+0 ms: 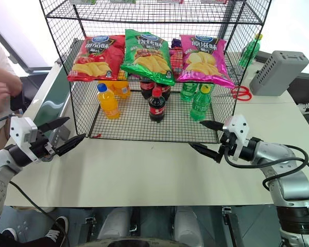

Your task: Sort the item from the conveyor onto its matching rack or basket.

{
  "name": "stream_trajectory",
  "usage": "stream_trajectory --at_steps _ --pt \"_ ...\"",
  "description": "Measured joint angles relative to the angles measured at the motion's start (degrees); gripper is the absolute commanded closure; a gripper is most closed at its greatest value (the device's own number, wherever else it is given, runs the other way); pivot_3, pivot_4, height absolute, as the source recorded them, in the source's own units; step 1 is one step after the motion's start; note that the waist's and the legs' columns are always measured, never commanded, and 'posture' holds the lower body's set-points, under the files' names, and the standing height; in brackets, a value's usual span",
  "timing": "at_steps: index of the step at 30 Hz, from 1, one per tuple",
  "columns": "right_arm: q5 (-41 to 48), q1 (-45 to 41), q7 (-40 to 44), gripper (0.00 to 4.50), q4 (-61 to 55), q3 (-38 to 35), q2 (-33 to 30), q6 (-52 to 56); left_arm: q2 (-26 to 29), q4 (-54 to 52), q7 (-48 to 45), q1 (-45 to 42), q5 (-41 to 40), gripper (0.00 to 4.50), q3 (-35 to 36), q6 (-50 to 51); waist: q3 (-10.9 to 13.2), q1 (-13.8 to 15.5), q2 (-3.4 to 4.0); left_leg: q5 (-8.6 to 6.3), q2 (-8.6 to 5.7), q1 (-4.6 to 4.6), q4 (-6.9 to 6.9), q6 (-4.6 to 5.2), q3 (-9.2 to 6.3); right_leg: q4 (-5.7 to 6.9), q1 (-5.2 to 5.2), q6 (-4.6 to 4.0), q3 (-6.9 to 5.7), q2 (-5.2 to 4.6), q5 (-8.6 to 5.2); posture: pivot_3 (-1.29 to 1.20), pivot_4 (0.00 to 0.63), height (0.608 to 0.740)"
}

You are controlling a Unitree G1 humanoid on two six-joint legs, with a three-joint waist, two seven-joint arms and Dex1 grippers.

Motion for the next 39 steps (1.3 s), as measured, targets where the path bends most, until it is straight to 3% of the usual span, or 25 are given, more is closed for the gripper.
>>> stream_trajectory --at_steps 39 --pt "-3.39 -0.94 2.29 0.05 3.47 1.1 -0.16 -2.6 -1.68 -0.07 1.16 0.32 0.68 0.0 -1.2 -0.4 0.0 0.01 0.0 0.0 0.0 0.0 0.0 0.0 0.01 0.0 0.01 0.01 0.0 0.0 0.01 0.0 0.15 0.74"
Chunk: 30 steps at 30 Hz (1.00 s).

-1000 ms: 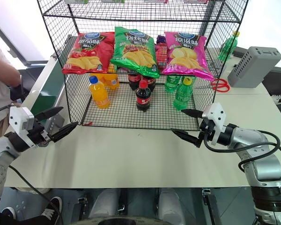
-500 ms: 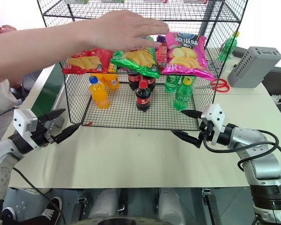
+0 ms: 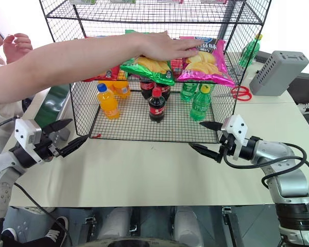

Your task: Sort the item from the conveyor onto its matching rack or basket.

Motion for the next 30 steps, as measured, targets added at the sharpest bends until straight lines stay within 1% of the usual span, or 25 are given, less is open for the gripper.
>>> stream_trajectory --at_steps 11,24,30 --pt "-0.4 -1.23 0.04 0.05 0.33 0.51 0.05 0.0 -0.2 -0.11 0.37 0.54 -0.11 0.0 -0.02 0.07 0.0 0.04 0.0 0.0 0.0 0.0 0.0 0.0 0.01 0.0 0.01 0.0 0.0 -0.01 0.0 0.0 0.15 0.74" --pt "0.25 -1.01 0.68 0.05 0.95 0.51 0.73 -0.06 -0.36 -1.93 -0.24 1.08 -2.49 0.0 0.2 -0.17 0.0 0.01 0.0 0.0 0.0 0.0 0.0 0.0 0.0 0.01 0.0 0.0 0.0 0.0 0.0 0.0 0.15 0.74" --pt "8.22 -0.94 0.52 0.05 -0.05 -1.75 2.83 3.73 -0.74 -2.07 -0.08 1.1 -4.05 0.0 0.52 -0.13 0.0 0.01 0.0 0.0 0.0 0.0 0.0 0.0 0.0 0.01 0.01 0.0 0.0 -0.01 0.01 0.0 0.15 0.74"
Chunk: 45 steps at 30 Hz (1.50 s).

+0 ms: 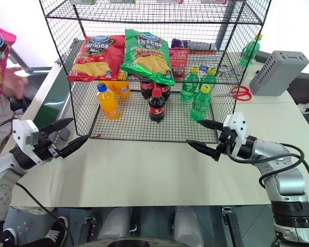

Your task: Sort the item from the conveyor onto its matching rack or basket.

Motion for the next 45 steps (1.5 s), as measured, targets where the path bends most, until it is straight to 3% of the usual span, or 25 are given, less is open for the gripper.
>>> stream_trajectory --at_steps 13,45 --pt "-1.96 0.22 -2.88 0.05 -1.15 -0.11 0.01 -0.43 0.32 1.14 -0.91 0.44 0.02 0.0 0.37 -1.63 0.0 0.01 0.0 0.0 0.0 0.0 0.0 0.0 0.01 0.0 -0.01 -0.01 0.0 0.0 0.0 0.0 0.15 0.74" --pt "-4.76 -2.55 0.52 0.05 3.74 2.21 -0.05 -5.62 0.43 1.17 0.38 1.03 0.07 0.0 1.46 -1.5 0.0 -0.03 0.0 0.01 0.0 0.01 0.01 -0.01 0.01 0.0 0.0 -0.03 0.0 0.0 0.01 0.0 0.15 0.74"
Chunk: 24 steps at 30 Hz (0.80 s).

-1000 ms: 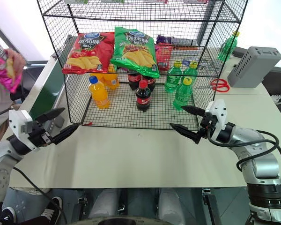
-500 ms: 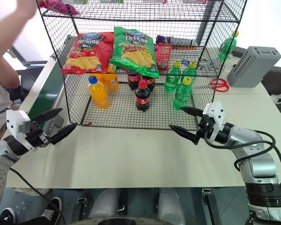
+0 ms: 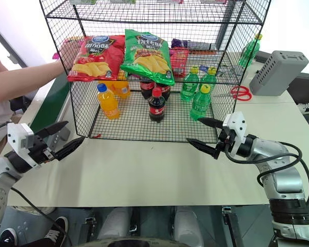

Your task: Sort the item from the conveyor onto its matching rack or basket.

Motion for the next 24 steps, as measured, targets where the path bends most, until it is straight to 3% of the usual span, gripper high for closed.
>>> stream_trajectory --at_steps 24 --pt "-0.56 -0.62 0.07 0.05 0.05 1.67 0.34 -0.7 0.27 -0.28 -0.49 2.92 1.42 0.0 0.69 -3.41 0.0 -0.03 0.0 0.0 0.01 0.0 0.0 0.0 0.01 0.0 0.0 0.0 0.0 0.0 0.0 0.0 0.15 0.74"
